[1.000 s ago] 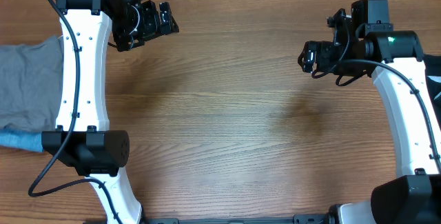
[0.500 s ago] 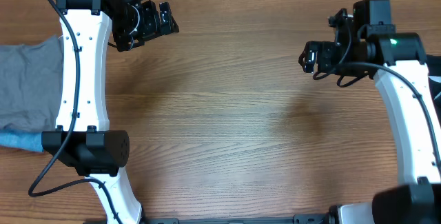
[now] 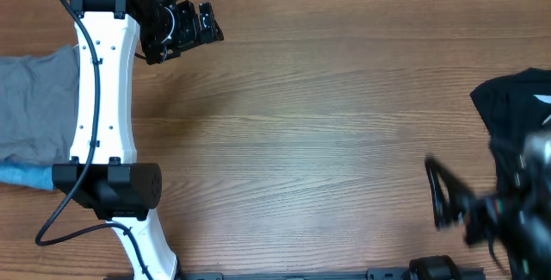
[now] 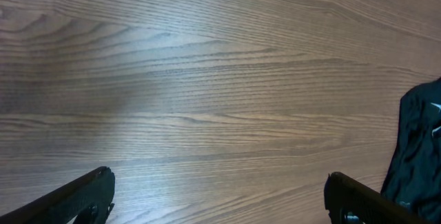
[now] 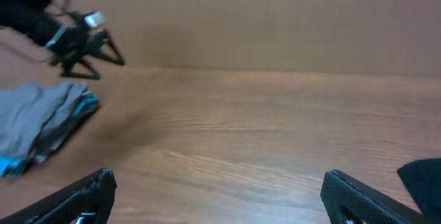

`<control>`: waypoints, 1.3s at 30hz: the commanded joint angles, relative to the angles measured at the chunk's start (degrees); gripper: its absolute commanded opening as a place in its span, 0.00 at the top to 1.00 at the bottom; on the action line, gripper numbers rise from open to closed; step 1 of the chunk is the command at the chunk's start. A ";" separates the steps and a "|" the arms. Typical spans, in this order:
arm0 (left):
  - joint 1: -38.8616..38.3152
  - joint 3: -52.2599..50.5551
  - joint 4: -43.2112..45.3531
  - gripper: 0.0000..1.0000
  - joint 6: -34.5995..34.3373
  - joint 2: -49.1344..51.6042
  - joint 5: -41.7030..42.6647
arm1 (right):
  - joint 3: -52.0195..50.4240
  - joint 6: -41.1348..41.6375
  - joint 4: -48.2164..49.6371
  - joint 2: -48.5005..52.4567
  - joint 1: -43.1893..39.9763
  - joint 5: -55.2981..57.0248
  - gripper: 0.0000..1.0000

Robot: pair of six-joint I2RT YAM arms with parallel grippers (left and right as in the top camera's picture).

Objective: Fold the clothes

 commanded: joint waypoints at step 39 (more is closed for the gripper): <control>0.07 -0.11 0.09 0.00 0.26 0.00 -0.81 | -89.29 0.04 84.02 -38.93 1.31 -1.22 0.00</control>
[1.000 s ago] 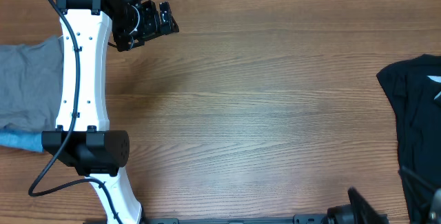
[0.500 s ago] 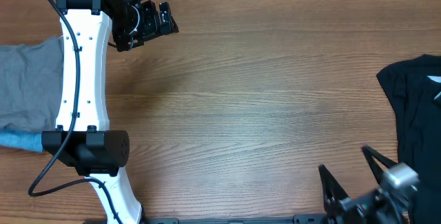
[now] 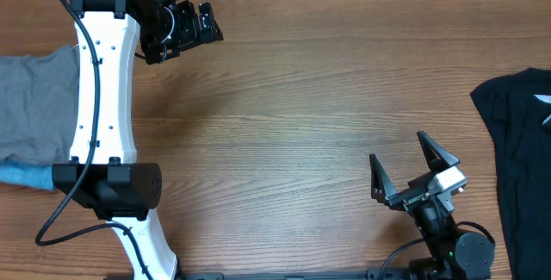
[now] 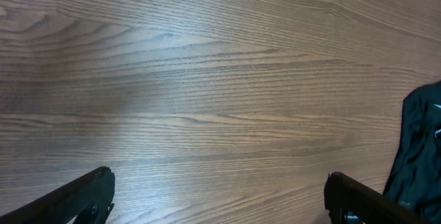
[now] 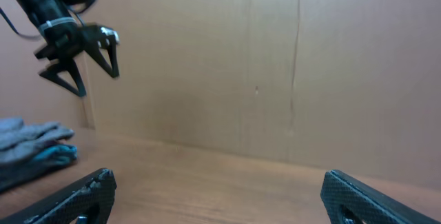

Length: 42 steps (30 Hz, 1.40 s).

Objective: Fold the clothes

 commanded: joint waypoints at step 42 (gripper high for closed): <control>-0.26 -0.11 0.04 0.00 0.26 -5.86 -1.42 | -2.73 0.02 -12.28 -0.61 0.28 9.86 0.00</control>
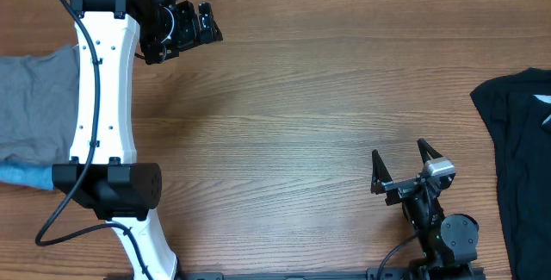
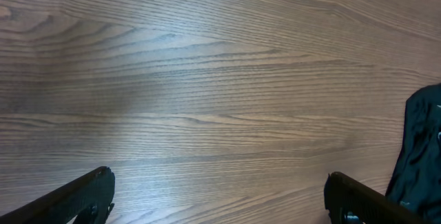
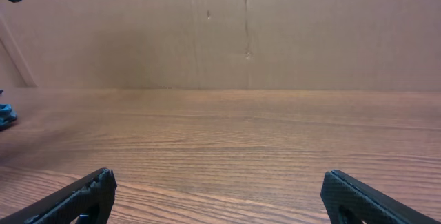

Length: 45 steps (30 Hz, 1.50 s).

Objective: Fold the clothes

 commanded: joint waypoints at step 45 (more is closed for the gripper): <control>-0.26 -82.90 30.71 0.00 -1.29 -98.20 -12.70 | -0.59 0.04 0.15 -0.61 0.26 0.55 0.00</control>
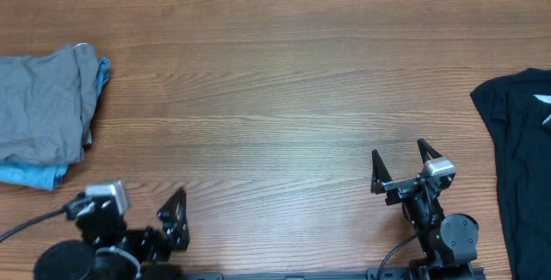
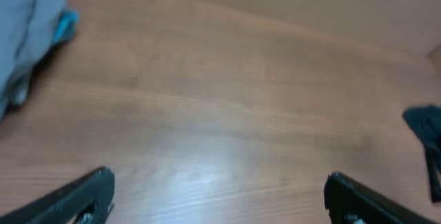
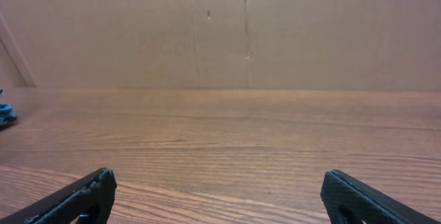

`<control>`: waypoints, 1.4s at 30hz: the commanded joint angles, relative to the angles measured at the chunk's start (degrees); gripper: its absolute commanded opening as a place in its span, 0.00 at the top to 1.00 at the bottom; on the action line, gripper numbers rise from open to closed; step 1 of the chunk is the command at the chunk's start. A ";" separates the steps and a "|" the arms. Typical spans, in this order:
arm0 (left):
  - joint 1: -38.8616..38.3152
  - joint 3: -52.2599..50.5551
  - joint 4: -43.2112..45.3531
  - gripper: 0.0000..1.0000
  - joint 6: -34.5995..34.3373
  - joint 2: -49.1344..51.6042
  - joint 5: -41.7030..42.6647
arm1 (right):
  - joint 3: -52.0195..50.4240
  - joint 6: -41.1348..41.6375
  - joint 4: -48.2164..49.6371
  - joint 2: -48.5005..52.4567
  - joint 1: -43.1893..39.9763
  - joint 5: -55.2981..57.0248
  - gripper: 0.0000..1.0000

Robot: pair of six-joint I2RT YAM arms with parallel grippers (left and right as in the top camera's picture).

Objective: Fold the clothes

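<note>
A folded grey garment [image 1: 43, 108] lies at the table's left edge on a blue one [image 1: 34, 175]; the blurred left wrist view shows this pile [image 2: 21, 31] at its top left. A black garment [image 1: 516, 142] lies unfolded at the right edge and shows in the left wrist view as a dark patch [image 2: 424, 124]. My left gripper [image 1: 129, 220] sits low at the near left edge, open and empty [image 2: 219, 196]. My right gripper [image 1: 401, 161] sits at the near right edge, open and empty [image 3: 219, 196].
The wooden table [image 1: 284, 99] runs between the two piles. A brown cardboard wall [image 3: 248, 31] stands behind the far edge. A scrap of the blue cloth [image 3: 5, 114] shows at the left of the right wrist view.
My left arm was stretched over the table's left side, its gripper at the far back. It now sits at the near left edge, and the grey pile is uncovered. The right gripper has not moved.
At first my left arm reached to the back left and my right arm was blurred beside the black garment. Then the right gripper stood open at the near edge, tipped upward, and later levelled. Now both grippers rest open at the near edge.
</note>
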 commanded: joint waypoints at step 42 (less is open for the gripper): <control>4.00 -62.38 62.88 0.00 12.76 -23.69 -7.13 | -0.59 0.02 0.26 -0.61 0.26 0.55 0.00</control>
